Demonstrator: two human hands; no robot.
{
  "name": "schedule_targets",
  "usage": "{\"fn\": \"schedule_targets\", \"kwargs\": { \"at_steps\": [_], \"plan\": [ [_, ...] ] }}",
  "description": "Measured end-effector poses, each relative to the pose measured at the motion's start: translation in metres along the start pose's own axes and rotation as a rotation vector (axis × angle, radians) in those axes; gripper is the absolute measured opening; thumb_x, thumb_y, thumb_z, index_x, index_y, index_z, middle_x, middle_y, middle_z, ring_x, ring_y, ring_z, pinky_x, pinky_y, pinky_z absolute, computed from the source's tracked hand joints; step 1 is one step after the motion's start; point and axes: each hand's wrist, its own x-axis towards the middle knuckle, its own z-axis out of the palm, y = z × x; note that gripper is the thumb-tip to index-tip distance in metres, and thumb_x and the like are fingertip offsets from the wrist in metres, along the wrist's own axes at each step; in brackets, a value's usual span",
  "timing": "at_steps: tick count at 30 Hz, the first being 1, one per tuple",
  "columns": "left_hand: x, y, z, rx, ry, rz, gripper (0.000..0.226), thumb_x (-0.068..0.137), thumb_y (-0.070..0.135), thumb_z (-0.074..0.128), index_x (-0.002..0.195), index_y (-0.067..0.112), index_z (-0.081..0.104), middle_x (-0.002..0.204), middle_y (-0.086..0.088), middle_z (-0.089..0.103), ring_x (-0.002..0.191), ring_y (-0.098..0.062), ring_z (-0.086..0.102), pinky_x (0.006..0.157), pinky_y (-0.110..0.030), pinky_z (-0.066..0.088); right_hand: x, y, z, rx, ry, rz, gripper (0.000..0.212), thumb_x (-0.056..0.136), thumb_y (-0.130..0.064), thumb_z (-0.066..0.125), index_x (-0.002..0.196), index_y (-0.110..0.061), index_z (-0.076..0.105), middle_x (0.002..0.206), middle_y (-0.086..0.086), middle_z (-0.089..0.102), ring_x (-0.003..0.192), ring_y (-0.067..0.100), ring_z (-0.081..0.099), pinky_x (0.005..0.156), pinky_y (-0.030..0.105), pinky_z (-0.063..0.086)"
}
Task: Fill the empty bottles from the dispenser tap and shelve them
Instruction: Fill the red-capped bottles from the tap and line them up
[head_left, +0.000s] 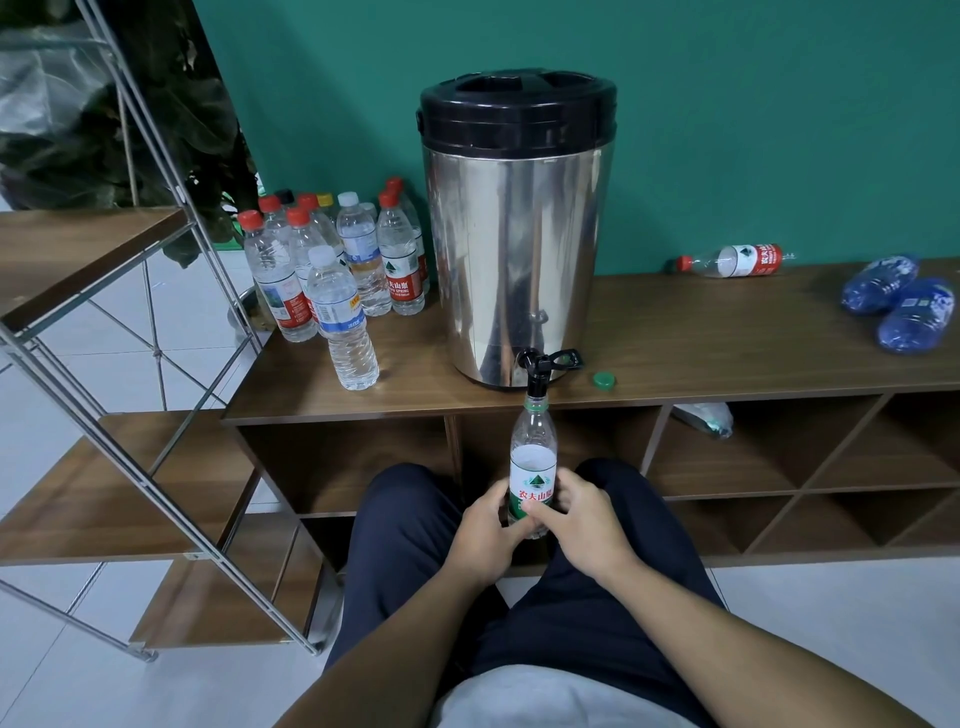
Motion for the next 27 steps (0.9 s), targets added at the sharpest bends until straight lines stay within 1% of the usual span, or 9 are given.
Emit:
{"fn": "schedule_targets", "kwargs": {
  "at_steps": [4,10,15,19,24,27],
  "plan": [
    [0.0006,-0.0019,0.0005,-0.021,-0.005,-0.003,0.044,0.089,0.051,0.082,0.131,0.039,0.071,0.118,0.009,0.081,0.107,-0.017,0.079,0.102,-0.052,0.063,0.0005,0.0005,0.0003,0.002,0.01,-0.008,0.038,0.093,-0.011,0.086,0.127,-0.023,0.074,0.11,-0.009,0.084,0.099,0.011,0.082,0.081,0.039,0.069],
    [0.0008,-0.0016,0.0009,-0.033,-0.004,0.003,0.048,0.089,0.051,0.081,0.134,0.04,0.071,0.123,0.012,0.081,0.113,-0.014,0.078,0.105,-0.049,0.062,0.0013,0.0018,-0.0001,-0.017,0.016,-0.017,0.038,0.093,-0.012,0.087,0.128,-0.021,0.075,0.11,-0.009,0.084,0.1,0.01,0.081,0.081,0.037,0.069],
    [0.0002,-0.0019,0.0009,-0.033,0.003,0.003,0.043,0.093,0.044,0.082,0.135,0.041,0.071,0.124,0.011,0.08,0.115,-0.013,0.077,0.106,-0.051,0.062,0.0013,0.002,-0.0001,-0.01,0.01,-0.017,0.041,0.093,-0.012,0.088,0.13,-0.023,0.074,0.114,-0.009,0.083,0.104,0.01,0.08,0.084,0.039,0.069],
    [-0.0001,-0.0014,0.0005,-0.032,0.003,-0.012,0.04,0.098,0.033,0.083,0.135,0.04,0.071,0.123,0.012,0.081,0.115,-0.012,0.077,0.106,-0.049,0.062,0.0014,0.002,-0.0003,-0.007,0.006,-0.014,0.04,0.093,-0.012,0.087,0.129,-0.023,0.075,0.112,-0.008,0.084,0.102,0.012,0.081,0.083,0.041,0.069],
    [-0.0004,-0.0003,-0.0006,-0.023,0.004,-0.008,0.043,0.097,0.036,0.083,0.138,0.039,0.07,0.125,0.015,0.08,0.118,-0.008,0.076,0.108,-0.048,0.061,0.0001,0.0003,-0.0009,-0.008,0.003,-0.014,0.042,0.093,-0.012,0.087,0.132,-0.023,0.074,0.113,-0.009,0.083,0.103,0.01,0.081,0.082,0.039,0.069],
    [-0.0005,0.0008,-0.0008,-0.014,0.002,-0.008,0.043,0.098,0.036,0.084,0.138,0.039,0.07,0.126,0.016,0.08,0.119,-0.007,0.075,0.109,-0.047,0.061,-0.0001,-0.0004,-0.0013,-0.001,0.0,-0.018,0.041,0.094,-0.012,0.087,0.131,-0.024,0.074,0.113,-0.008,0.083,0.102,0.011,0.081,0.082,0.04,0.069]
  ]
}}
